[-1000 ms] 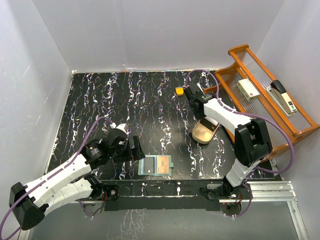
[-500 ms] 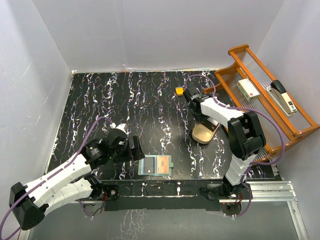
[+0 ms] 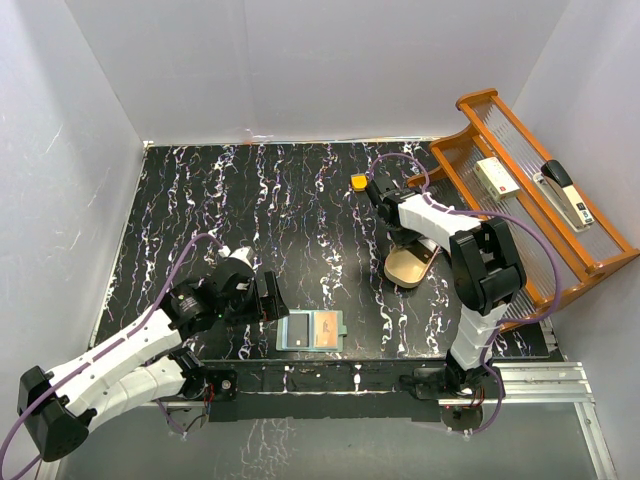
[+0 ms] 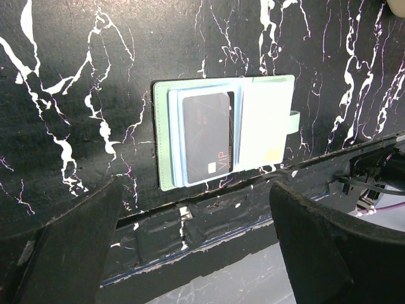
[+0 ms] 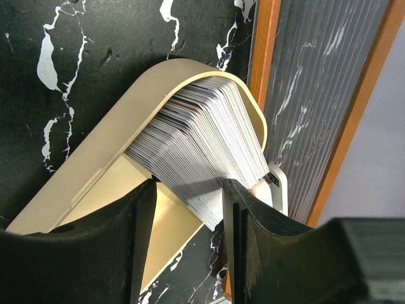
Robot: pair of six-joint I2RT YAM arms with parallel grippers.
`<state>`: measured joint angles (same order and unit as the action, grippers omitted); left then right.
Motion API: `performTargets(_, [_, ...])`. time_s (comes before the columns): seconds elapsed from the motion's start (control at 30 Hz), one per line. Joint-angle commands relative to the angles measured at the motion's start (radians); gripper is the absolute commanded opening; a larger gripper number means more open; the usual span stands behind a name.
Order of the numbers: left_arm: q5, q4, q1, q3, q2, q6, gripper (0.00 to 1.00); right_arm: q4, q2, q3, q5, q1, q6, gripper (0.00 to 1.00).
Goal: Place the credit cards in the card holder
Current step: Pick up the credit card from the storage box.
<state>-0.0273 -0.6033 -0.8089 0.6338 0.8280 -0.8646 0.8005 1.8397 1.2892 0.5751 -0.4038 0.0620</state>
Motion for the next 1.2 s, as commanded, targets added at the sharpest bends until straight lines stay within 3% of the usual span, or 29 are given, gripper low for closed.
performTargets(0.0, [-0.013, -0.004, -0.005, 0.006, 0.001, -0.003, 0.99, -0.024, -0.040, 0.049, 0.046, 0.008, 0.013, 0.42])
performTargets(0.73, [0.003, 0.014, -0.004, -0.009, 0.003, -0.024, 0.99, -0.008, -0.074, 0.066, 0.030, 0.008, 0.020, 0.31])
performTargets(1.17, [0.017, 0.020, -0.005, -0.015, 0.008, -0.022, 0.98, 0.030, -0.092, 0.069, -0.023, 0.008, -0.009, 0.15])
